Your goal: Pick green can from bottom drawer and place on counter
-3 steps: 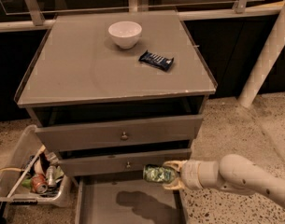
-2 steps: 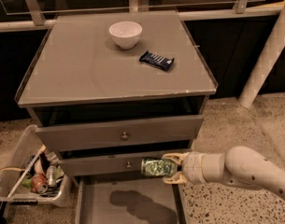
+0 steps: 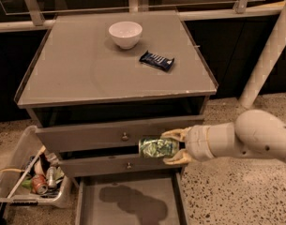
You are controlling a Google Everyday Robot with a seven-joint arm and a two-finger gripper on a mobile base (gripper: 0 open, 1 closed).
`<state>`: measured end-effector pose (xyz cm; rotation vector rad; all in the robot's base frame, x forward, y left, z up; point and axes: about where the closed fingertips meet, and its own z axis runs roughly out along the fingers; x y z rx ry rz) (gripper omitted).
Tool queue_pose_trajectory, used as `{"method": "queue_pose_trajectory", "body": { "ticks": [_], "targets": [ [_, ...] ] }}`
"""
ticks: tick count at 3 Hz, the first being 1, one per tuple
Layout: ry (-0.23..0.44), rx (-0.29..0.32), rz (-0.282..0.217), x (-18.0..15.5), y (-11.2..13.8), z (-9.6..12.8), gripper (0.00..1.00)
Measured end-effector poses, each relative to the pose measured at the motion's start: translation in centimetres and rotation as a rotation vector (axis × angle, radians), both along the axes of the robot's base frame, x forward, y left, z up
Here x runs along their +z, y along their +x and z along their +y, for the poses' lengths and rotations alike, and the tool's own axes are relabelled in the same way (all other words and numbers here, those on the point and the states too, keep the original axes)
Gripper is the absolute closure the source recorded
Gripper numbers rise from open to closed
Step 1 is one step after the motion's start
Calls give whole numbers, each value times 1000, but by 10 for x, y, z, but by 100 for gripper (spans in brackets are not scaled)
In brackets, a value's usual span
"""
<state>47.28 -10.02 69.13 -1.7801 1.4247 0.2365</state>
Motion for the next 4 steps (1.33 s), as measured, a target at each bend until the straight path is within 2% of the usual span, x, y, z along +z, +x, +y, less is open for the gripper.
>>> {"method": "queue_pose_trajectory", "body": {
  "ticks": [1,2,3,4],
  "targets": [
    [-4,52,55,23,2,4,100],
    [-4,52,55,23,2,4,100],
    [-29,64,16,49,4,9,100],
    [-65,117,-54,97,7,23,100]
  ]
}}
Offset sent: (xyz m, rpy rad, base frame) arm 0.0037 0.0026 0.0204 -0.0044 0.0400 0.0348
